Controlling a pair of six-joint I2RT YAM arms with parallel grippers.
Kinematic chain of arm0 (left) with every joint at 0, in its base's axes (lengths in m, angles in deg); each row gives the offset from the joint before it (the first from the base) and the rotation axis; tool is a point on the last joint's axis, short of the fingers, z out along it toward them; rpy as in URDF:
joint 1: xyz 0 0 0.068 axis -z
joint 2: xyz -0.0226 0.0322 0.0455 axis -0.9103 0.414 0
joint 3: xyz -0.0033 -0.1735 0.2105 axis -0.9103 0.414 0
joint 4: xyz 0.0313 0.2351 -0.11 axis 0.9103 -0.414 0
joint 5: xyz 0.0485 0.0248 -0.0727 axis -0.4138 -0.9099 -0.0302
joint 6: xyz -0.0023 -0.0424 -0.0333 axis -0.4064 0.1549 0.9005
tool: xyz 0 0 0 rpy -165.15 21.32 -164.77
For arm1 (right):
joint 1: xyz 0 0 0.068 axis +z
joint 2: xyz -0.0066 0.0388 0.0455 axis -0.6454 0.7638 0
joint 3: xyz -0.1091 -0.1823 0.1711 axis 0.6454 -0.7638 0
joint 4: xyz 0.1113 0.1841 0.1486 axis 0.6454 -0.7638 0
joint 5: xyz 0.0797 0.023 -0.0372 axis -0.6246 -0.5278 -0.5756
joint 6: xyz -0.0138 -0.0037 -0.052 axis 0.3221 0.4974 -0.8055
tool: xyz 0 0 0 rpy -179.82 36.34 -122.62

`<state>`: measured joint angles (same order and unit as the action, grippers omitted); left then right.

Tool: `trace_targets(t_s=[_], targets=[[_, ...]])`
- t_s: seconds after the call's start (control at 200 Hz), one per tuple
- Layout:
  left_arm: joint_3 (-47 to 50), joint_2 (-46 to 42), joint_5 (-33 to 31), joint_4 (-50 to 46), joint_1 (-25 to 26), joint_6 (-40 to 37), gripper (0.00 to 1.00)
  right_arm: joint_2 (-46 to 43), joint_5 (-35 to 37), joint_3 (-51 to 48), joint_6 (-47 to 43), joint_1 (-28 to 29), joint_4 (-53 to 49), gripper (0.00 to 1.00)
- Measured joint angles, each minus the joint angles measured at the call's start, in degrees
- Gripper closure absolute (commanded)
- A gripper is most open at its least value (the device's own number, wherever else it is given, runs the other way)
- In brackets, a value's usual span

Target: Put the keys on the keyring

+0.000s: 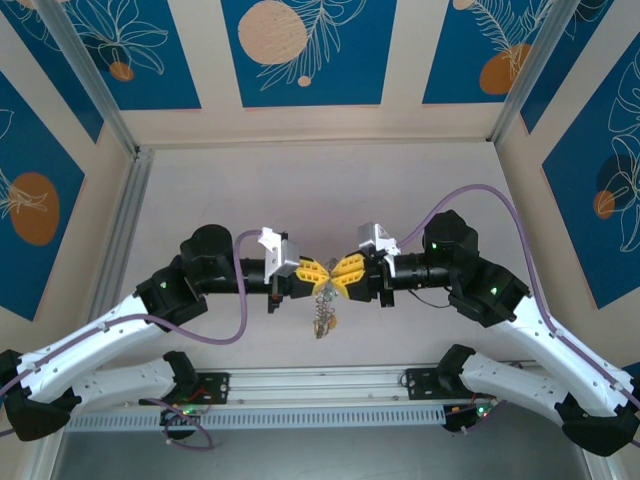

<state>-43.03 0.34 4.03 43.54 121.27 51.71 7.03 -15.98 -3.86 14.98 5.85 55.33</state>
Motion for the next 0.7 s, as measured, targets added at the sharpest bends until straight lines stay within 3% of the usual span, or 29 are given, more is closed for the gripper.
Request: trace_targets(t_s=[0.245, 0.43, 0.7], targets=[[0.00, 0.00, 0.24, 0.44, 0.00, -0.39, 1.00, -1.14, -0.02, -0.04, 0.81, -0.28, -0.24, 0.88], [0.28, -0.02, 0.59, 2.95, 0.00, -0.37, 1.00, -2.23, -0.09, -0.28, 1.25, -0.44, -0.11, 0.84], [0.57, 0.11, 1.29, 4.04, 0.00, -0.35, 1.00, -2.23, -0.28, -0.57, 1.73, -0.90, -0.20, 0.91]])
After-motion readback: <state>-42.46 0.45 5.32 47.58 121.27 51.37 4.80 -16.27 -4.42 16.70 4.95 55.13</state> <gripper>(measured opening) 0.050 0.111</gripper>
